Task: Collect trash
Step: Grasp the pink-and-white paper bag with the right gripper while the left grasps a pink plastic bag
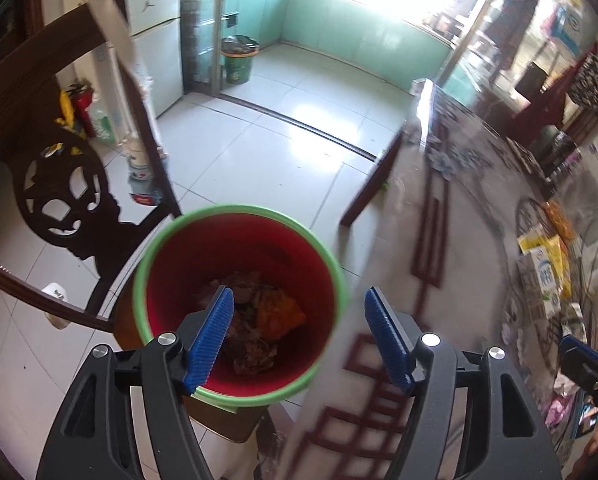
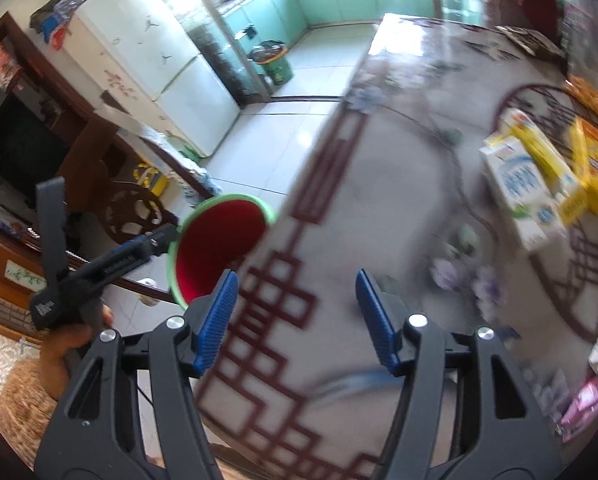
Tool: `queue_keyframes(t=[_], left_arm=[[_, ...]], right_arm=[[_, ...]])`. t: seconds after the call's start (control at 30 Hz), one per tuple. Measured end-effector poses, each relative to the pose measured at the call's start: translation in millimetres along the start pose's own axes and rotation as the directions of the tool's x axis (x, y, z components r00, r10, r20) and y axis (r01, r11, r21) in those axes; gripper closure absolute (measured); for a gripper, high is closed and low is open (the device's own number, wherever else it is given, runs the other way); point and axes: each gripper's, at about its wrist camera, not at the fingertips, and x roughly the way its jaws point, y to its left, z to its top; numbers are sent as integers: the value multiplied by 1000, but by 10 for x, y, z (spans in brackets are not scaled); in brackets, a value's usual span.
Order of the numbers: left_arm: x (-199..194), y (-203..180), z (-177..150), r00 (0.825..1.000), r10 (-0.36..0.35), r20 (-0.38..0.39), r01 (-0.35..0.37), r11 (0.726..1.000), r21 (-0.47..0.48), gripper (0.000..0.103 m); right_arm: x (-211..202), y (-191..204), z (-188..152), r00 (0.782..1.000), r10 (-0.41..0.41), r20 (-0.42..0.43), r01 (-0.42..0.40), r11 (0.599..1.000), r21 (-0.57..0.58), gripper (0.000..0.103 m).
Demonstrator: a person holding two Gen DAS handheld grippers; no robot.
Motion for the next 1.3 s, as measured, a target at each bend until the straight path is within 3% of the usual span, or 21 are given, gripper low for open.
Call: queue_keyframes(t=[0.2, 0.4, 0.53, 0.63, 0.8, 0.97, 1.07, 1.13, 1.3], left_arm=[[6, -488, -80, 998, -53, -16, 54, 995, 83, 38], [-83, -1043, -243, 996, -90, -9, 90, 986, 140, 38], [-135, -1462, -454, 994, -111, -25, 114, 979, 168, 38], [-177, -1880, -676, 991, -129, -33, 133, 970, 203, 38], [-211, -2494, -1041, 983, -167, -72, 180, 948, 261, 38], [-257, -3026, -1402, 966, -223, -130, 255, 904, 344, 38], [-279, -3258, -1560, 954, -250, -166, 296, 874, 386, 38], [-287, -3396, -1634, 948, -260, -184, 314, 854, 414, 38], [-269, -3817, -1835, 925, -283, -252, 375, 778, 504, 37]], right_arm=[[-288, -512, -225, 997, -76, 23, 74, 993, 97, 43], [-796, -1270, -340, 979, -184, 90, 163, 966, 199, 42], [-1177, -2068, -445, 959, -264, 103, 222, 926, 304, 41], [-1296, -2596, -510, 946, -316, 67, 271, 888, 371, 37], [-1185, -3401, -584, 965, -260, -21, 239, 848, 473, 35], [-876, -3672, -595, 979, -173, -108, 203, 876, 438, 35], [-753, -3720, -613, 982, -124, -139, 172, 894, 413, 51], [-730, -3746, -612, 987, -81, -136, 130, 906, 404, 67], [-853, -3703, -524, 996, -39, -86, 68, 929, 364, 68]])
